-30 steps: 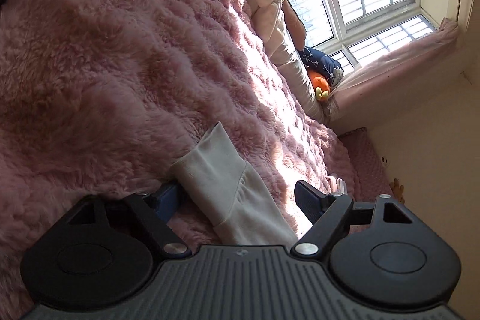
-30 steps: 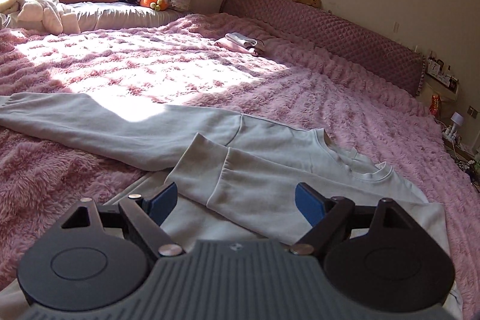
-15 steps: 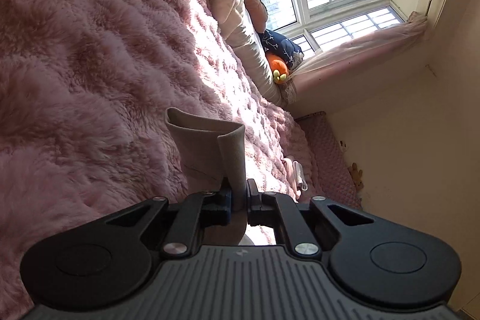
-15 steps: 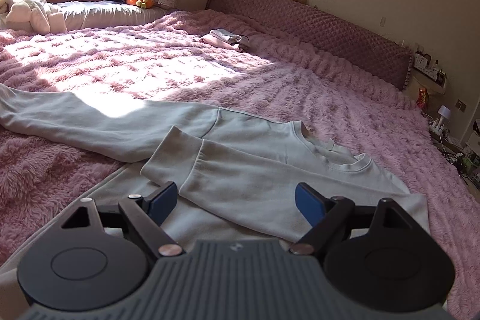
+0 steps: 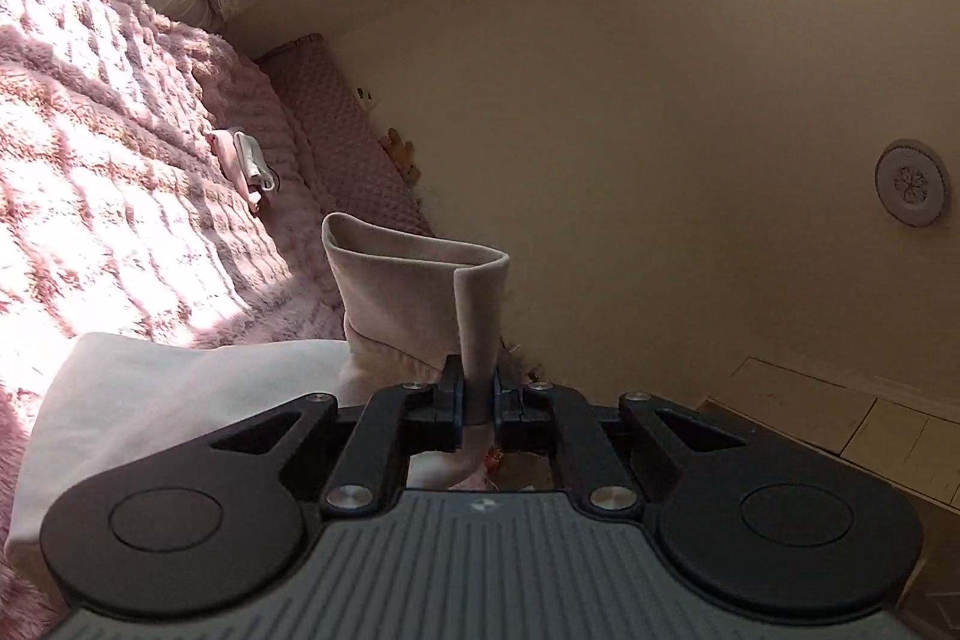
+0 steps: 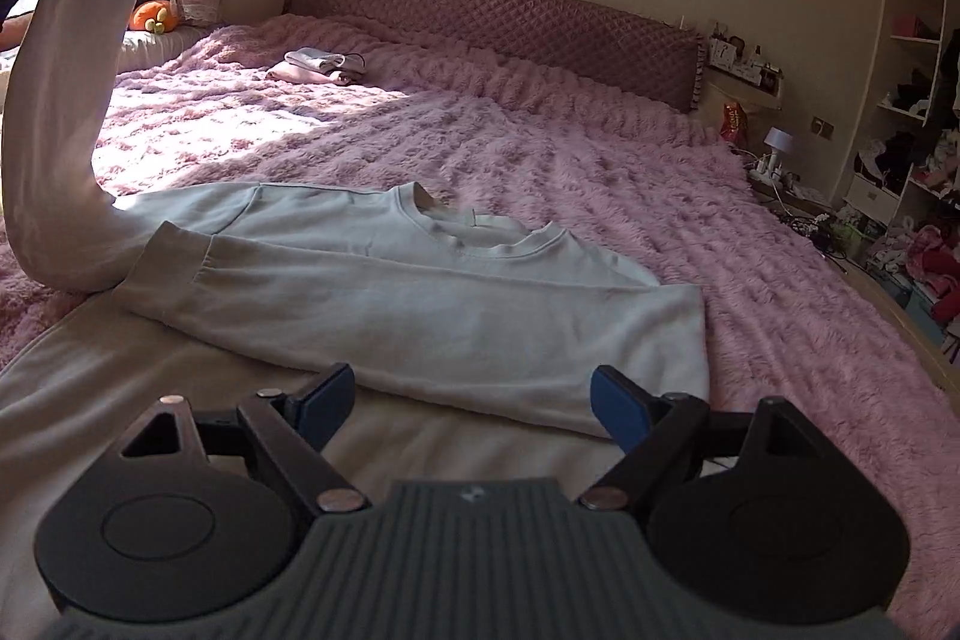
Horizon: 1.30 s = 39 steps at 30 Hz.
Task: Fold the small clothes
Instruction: 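Lift the held sleeve with the left gripper and carry it across the body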
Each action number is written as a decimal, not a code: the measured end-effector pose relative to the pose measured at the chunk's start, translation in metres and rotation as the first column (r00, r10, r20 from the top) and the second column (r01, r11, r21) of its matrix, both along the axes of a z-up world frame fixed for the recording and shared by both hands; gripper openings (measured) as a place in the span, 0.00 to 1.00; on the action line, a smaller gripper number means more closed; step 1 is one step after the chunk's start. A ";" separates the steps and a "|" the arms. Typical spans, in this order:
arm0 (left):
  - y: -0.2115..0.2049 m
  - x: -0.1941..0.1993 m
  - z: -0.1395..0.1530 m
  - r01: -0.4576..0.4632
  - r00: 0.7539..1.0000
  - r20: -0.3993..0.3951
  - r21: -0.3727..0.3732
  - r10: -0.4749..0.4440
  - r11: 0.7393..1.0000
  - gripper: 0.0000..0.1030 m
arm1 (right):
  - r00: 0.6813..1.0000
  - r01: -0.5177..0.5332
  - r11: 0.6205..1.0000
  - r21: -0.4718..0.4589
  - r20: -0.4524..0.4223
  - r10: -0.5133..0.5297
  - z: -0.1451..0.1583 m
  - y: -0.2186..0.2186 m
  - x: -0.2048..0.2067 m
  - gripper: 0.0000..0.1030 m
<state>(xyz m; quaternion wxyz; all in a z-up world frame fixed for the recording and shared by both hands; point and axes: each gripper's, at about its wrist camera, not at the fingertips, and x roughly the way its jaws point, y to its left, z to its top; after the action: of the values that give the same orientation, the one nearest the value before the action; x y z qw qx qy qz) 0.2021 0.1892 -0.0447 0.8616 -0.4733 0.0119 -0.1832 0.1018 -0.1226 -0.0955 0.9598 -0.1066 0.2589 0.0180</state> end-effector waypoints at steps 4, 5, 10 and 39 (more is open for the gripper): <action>-0.068 0.027 -0.007 0.150 0.989 0.017 0.016 -0.150 0.989 0.08 | 0.998 0.064 0.998 0.011 -0.006 -0.064 -0.002 -0.035 -0.012 0.79; -0.085 0.034 -0.011 0.181 0.983 0.011 0.017 -0.181 0.983 0.08 | 0.997 0.080 0.997 0.014 -0.009 -0.080 -0.003 -0.044 -0.015 0.79; -0.158 0.061 -0.042 0.313 0.949 -0.059 0.028 -0.311 0.949 0.08 | 0.990 0.140 0.990 0.027 -0.024 -0.139 -0.008 -0.080 -0.025 0.79; -0.136 0.036 -0.050 0.497 0.860 -0.438 0.597 -0.263 0.630 0.58 | 0.972 0.232 0.898 0.374 -0.057 -0.228 -0.003 -0.153 0.001 0.79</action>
<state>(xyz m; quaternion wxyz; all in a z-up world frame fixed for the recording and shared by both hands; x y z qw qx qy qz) 0.2379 0.0530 -0.0944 0.9017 -0.1254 0.3150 -0.2683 0.1027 -0.2752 -0.0986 0.9562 0.1117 0.2668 -0.0454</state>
